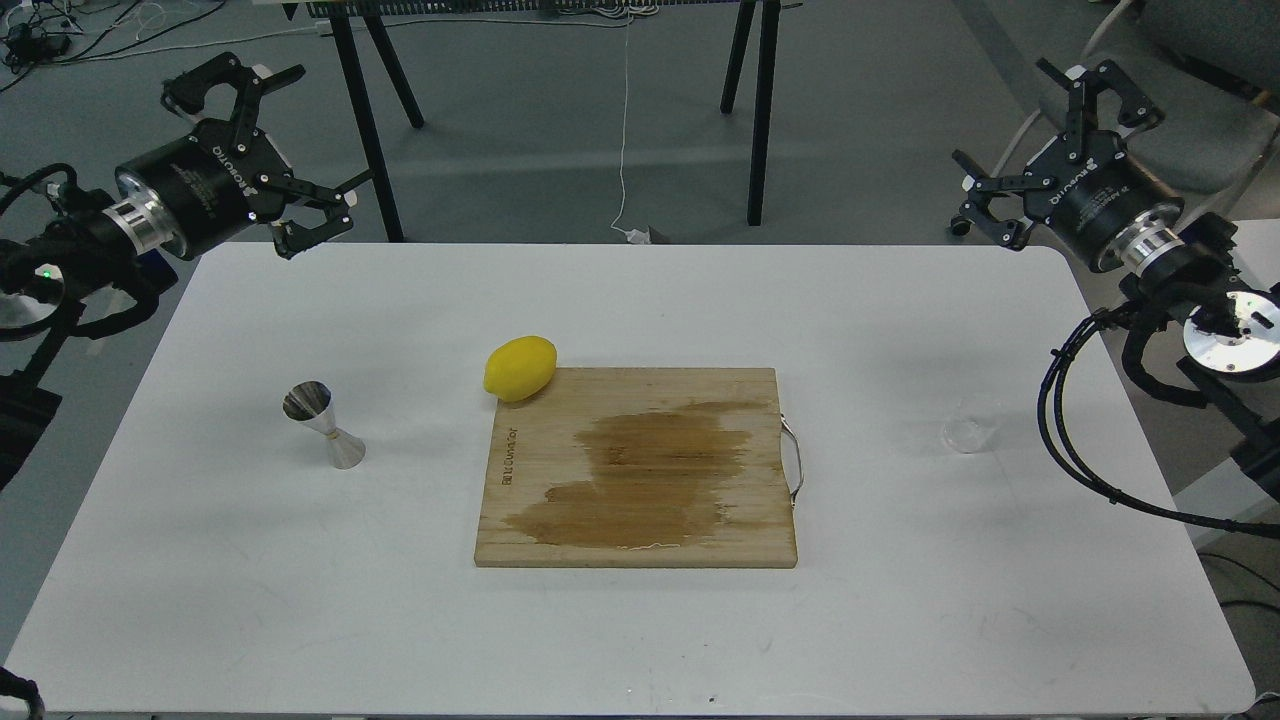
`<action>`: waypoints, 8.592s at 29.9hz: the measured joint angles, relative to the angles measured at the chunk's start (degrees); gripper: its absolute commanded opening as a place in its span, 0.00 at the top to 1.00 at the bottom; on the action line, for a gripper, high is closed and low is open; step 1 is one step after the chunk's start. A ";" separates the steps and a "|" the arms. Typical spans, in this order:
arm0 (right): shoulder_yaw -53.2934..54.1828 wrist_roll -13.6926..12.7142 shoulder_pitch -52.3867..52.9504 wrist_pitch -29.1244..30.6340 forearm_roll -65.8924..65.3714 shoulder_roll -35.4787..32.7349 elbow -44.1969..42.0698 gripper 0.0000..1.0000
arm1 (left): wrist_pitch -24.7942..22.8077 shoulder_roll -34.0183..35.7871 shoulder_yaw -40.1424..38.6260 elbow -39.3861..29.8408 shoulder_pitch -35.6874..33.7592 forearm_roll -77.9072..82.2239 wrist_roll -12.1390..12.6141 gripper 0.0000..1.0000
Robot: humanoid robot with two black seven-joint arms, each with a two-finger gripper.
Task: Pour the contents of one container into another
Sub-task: 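Lower the left gripper from its raised pose toward the table edge, then reach the left gripper to the metal jigger and grasp it, then lift the jigger with the left gripper and carry it over the board, then set the jigger upright on the board center and open the left gripper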
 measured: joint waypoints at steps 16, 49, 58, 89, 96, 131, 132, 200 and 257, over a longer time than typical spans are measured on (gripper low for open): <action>0.21 0.16 -0.73 0.18 0.00 0.14 0.12 0.01 | 0.00 -5.59 -3.60 16.09 -2.51 -1.91 -0.75 0.00; 6.42 1.26 -6.80 0.34 0.00 -2.56 -0.51 0.01 | 40.31 17.81 5.79 -25.00 13.43 108.36 -54.36 0.00; 6.66 1.25 -7.29 3.35 0.00 -2.51 -5.92 0.01 | 55.91 30.99 5.88 -28.02 34.83 110.83 -54.36 0.00; 8.27 1.25 -7.73 3.70 0.43 -2.72 -8.93 0.01 | 56.00 1.27 20.62 5.53 32.89 113.13 -54.34 0.01; 8.50 1.25 -8.11 3.67 0.43 -2.72 -8.96 0.01 | 56.00 -0.10 20.85 6.17 30.50 113.11 -54.34 0.01; 9.56 1.25 -9.34 3.67 0.68 -4.03 -8.96 0.01 | 55.99 -12.82 20.99 22.18 21.29 113.37 -54.34 0.35; 9.56 1.25 -9.37 3.67 0.68 -4.11 -8.96 0.01 | 56.00 -13.61 20.99 23.56 20.75 113.37 -54.34 0.36; 11.31 1.25 -13.42 3.23 0.61 -1.08 -15.73 0.01 | 55.99 -29.34 44.29 11.59 6.75 128.81 -54.34 1.00; 11.57 1.60 -14.55 3.56 0.70 -1.07 -15.74 0.01 | 56.00 -29.34 44.35 14.56 6.86 126.34 -54.34 0.01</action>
